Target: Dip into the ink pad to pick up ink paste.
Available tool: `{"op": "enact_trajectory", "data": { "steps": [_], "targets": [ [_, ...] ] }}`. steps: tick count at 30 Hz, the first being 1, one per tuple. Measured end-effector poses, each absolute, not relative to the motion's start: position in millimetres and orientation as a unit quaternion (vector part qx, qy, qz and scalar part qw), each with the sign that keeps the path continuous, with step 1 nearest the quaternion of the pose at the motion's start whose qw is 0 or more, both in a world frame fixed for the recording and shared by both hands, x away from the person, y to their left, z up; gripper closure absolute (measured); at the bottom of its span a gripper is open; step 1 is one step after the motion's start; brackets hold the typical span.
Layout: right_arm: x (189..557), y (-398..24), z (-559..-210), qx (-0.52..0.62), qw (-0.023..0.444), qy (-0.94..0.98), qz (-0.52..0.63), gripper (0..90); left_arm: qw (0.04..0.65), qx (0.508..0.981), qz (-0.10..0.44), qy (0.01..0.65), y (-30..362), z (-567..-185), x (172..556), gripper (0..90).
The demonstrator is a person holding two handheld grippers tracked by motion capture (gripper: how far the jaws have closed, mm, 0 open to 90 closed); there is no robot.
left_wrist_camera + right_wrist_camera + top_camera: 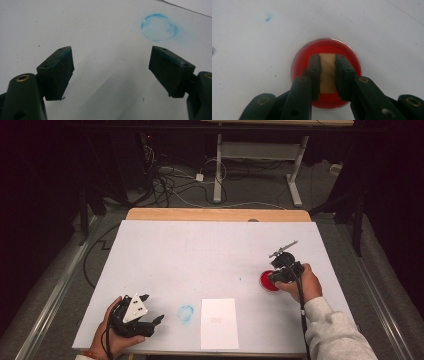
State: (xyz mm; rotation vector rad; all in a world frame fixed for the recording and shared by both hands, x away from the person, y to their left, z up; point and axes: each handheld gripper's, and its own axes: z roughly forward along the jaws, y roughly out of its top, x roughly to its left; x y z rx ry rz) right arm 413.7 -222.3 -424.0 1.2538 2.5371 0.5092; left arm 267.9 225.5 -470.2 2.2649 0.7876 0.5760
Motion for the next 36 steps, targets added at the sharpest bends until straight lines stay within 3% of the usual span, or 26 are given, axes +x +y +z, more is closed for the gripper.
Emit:
{"op": "enact_trajectory", "data": {
  "steps": [36],
  "targets": [
    [414.3, -222.4, -430.9, 0.427, 0.132, 0.877, 0.175, 76.6, 0.333, 0.867, 0.219, 0.299, 225.9, -470.4, 267.8, 19.7]
  ]
}}
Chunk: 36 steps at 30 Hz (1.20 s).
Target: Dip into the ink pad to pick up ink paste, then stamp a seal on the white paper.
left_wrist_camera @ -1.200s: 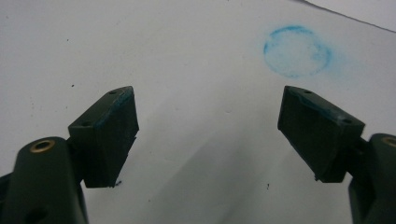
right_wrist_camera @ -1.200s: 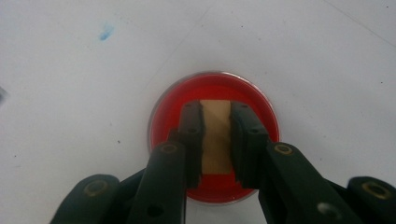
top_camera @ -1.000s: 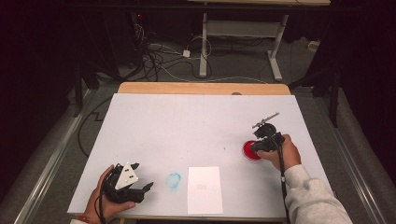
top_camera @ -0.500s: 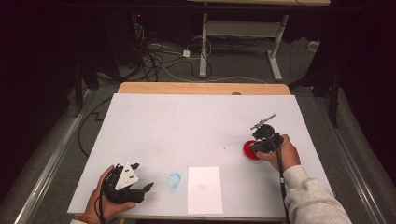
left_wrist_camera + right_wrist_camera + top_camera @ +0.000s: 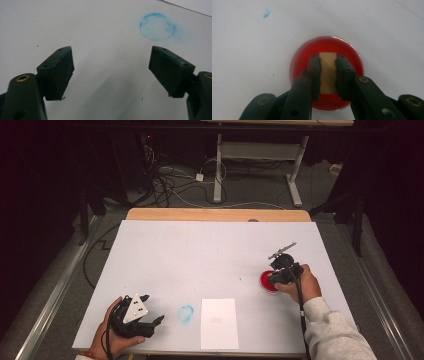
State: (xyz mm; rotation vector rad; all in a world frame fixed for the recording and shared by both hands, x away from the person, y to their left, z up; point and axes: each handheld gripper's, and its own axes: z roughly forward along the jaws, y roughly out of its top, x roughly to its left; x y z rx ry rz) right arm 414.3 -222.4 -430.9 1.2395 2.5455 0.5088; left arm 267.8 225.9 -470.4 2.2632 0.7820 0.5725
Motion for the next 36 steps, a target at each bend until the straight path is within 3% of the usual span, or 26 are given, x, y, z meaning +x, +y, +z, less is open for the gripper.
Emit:
{"op": "enact_trajectory", "data": {
  "steps": [6, 21, 36],
  "targets": [
    [415, -227, -430, 0.430, 0.122, 0.874, 0.192, 76.6, 0.341, 0.863, 0.218, 0.303, 229, -471, 270, 19.7],
    [400, -244, -418, 0.414, 0.165, 0.860, 0.249, 76.5, 0.341, 0.861, 0.222, 0.305, 229, -470, 272, 19.7],
    [383, -247, -391, 0.378, 0.176, 0.852, 0.316, 76.4, 0.340, 0.860, 0.226, 0.306, 231, -470, 273, 19.7]
  ]
}}
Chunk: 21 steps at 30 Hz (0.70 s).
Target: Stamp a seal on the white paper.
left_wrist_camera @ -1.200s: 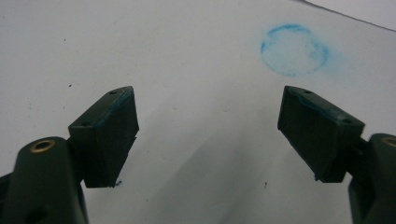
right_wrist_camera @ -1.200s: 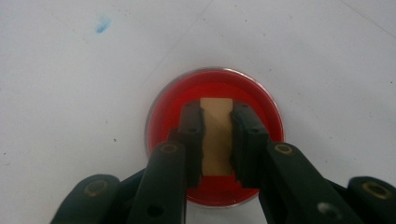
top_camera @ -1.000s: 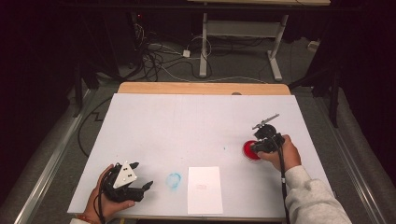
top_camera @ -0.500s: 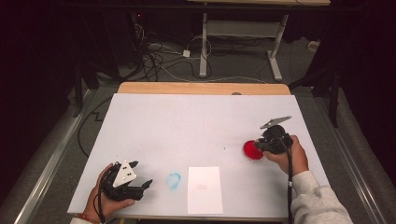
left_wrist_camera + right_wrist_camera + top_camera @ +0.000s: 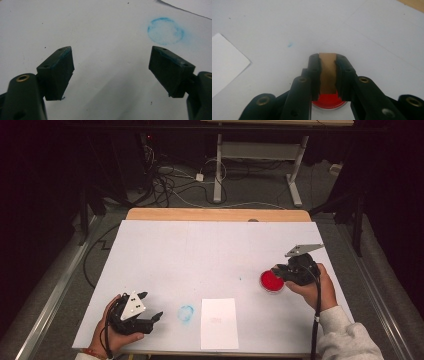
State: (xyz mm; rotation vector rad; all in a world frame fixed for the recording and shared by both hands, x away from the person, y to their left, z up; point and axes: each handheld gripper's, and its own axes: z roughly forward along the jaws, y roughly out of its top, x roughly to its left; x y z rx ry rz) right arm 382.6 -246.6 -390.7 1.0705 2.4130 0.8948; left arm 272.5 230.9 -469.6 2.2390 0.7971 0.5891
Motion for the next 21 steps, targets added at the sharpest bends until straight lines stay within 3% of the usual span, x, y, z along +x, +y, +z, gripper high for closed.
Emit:
{"op": "enact_trajectory", "data": {
  "steps": [21],
  "targets": [
    [357, -222, -365, 0.311, 0.167, 0.870, 0.344, 76.4, 0.333, 0.861, 0.236, 0.303, 227, -468, 271, 19.9]
  ]
}}
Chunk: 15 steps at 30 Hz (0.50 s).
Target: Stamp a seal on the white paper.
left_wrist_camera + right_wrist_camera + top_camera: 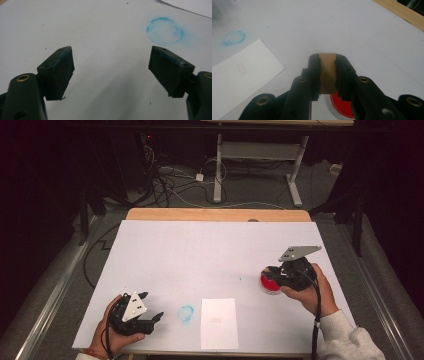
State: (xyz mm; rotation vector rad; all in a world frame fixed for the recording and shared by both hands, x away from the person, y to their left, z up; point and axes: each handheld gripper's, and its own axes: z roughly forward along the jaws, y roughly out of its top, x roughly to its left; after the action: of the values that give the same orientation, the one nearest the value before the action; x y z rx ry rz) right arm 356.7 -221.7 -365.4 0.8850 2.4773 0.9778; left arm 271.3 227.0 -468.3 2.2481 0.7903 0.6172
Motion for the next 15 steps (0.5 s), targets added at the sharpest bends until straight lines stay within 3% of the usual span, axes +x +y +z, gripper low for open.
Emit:
{"op": "enact_trajectory", "data": {
  "steps": [15],
  "targets": [
    [334, -184, -363, 0.249, 0.144, 0.895, 0.339, 76.4, 0.345, 0.858, 0.239, 0.297, 228, -466, 269, 19.9]
  ]
}}
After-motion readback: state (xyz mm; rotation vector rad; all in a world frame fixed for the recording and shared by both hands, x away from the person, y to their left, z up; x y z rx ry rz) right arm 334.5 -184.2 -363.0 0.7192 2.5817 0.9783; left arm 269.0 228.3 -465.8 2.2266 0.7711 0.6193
